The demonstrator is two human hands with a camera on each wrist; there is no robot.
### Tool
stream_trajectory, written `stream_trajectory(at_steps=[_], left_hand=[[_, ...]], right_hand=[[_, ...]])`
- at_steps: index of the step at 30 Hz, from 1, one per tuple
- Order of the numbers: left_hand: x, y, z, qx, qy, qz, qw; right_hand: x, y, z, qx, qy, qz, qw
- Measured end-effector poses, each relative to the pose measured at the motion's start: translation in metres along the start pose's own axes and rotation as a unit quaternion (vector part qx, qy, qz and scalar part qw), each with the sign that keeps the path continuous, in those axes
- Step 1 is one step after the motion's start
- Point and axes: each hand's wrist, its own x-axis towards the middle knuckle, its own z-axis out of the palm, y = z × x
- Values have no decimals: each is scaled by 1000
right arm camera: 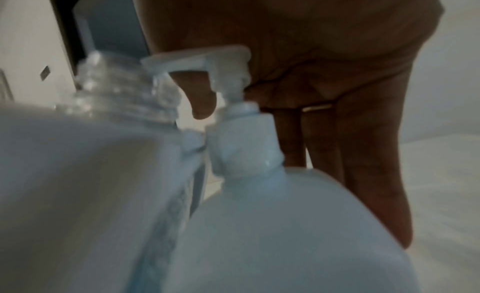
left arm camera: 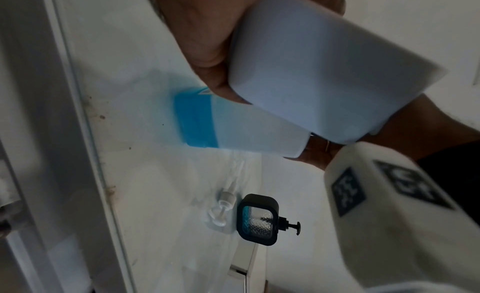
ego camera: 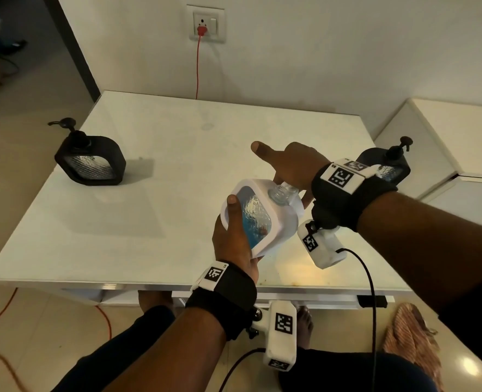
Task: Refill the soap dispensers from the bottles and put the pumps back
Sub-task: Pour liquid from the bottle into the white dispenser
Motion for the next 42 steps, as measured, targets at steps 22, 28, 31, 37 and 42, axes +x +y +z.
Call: stream_trajectory(at_steps=[22, 28, 31, 37, 42], left_hand=[[-2, 1, 1, -17, 10, -1, 1000], [1, -1, 1, -11, 15, 5, 1000], [1, -2, 1, -2, 11, 8, 1000], [2, -3, 1, -4, 8, 12, 1000], [3, -3, 0, -2, 13, 9, 1000]], right_hand=[[-3, -2, 1, -20, 22, -11, 1000], [-2, 3, 8, -58, 84, -26, 994], [0, 1, 3, -40, 50, -20, 998], [1, 2, -2, -22, 15, -15, 1000], [2, 2, 5, -71, 69, -20, 995]])
